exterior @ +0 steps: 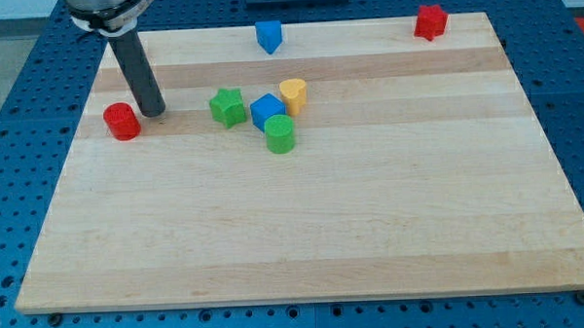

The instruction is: Move your arm to yellow hexagon

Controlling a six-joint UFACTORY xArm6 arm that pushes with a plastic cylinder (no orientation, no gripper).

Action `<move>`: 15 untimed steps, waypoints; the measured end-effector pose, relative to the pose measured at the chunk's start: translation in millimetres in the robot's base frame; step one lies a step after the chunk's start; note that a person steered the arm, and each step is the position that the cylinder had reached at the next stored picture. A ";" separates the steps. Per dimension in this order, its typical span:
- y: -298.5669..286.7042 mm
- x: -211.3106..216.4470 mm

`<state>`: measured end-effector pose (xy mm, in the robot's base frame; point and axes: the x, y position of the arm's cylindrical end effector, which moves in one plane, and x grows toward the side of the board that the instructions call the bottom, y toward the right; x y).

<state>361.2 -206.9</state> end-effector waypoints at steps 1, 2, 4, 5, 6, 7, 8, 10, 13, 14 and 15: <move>-16.0 0.0; -29.8 0.0; -35.9 -16.5; -47.3 -42.6; -56.3 -56.2; -61.4 -70.0; -61.5 -82.4; -62.6 -87.2; -89.5 -94.3; -89.5 -98.9; -89.5 -103.8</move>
<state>257.4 -296.4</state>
